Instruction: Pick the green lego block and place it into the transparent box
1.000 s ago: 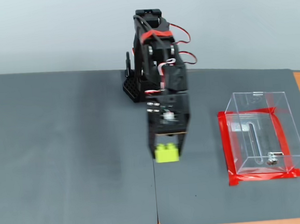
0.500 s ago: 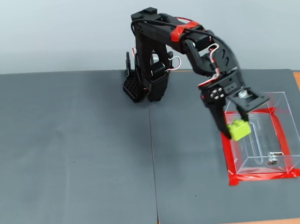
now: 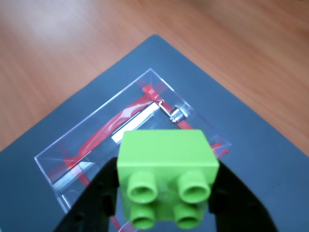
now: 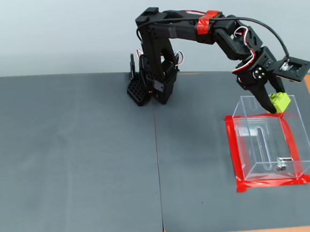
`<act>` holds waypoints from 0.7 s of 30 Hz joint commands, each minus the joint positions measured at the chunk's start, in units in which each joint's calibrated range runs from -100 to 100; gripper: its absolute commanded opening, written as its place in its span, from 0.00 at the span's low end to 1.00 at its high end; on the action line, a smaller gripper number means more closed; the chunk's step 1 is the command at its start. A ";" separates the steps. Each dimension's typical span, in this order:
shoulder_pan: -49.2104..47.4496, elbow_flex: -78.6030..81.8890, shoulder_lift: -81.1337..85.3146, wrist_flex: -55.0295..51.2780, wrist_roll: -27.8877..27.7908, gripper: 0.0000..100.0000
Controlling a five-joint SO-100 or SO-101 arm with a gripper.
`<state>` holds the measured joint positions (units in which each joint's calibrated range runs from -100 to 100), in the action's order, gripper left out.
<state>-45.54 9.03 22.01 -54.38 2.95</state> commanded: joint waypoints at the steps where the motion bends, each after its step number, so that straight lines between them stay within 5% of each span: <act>1: -1.05 -2.65 -1.19 -0.13 0.20 0.06; 21: -5.30 -3.37 -12.55 0.73 0.30 0.06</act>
<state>-50.99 8.76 9.43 -54.38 2.95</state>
